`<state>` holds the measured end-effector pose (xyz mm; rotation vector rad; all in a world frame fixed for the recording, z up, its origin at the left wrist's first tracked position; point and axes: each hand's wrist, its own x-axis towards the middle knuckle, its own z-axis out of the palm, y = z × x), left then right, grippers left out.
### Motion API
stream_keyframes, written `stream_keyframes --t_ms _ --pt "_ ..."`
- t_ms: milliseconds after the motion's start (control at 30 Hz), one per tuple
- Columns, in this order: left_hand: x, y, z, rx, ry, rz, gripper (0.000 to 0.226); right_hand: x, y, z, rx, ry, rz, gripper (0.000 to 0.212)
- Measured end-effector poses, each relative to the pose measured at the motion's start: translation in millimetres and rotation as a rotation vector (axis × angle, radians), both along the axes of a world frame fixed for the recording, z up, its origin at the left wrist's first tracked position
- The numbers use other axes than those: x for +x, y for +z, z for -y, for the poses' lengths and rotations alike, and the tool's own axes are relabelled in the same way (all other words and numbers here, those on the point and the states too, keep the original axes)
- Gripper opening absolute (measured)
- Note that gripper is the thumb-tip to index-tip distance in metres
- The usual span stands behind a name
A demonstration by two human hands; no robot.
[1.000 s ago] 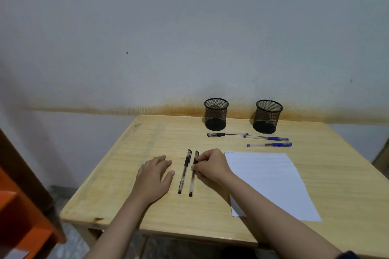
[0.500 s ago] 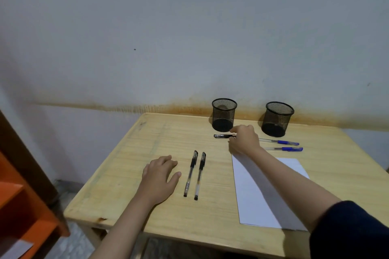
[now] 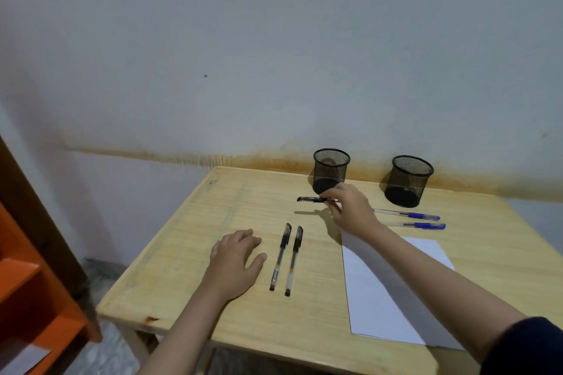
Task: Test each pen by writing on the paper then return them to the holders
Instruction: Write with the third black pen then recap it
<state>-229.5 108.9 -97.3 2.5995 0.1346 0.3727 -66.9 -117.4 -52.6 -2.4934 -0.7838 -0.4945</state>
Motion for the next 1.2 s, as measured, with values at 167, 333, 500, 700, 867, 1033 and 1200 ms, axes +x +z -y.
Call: stream_keyframes --t_ms 167,333,500,700,867,1033,1200 --pt "-9 9 7 -0.085 -0.011 0.090 0.045 -52 11 19 0.009 0.164 0.208 0.021" --pt "-29 35 51 -0.290 -0.089 0.286 0.035 -92 10 38 0.048 0.226 0.240 0.027" --pt "-30 51 95 -0.412 -0.242 0.414 0.032 -113 10 52 0.076 0.237 0.259 0.025" --pt "-25 58 112 -0.499 -0.187 0.520 0.023 -138 16 70 0.149 0.099 0.637 0.020" --pt "-29 64 121 -0.600 -0.170 0.487 0.026 -163 3 70 0.355 0.123 0.305 0.017" --pt "-33 66 129 -0.597 -0.218 0.471 0.022 -166 15 63 0.842 0.031 -0.446 0.017" --pt "-33 62 120 -0.630 -0.218 0.417 0.023 -169 24 48 1.195 0.009 -0.692 0.013"
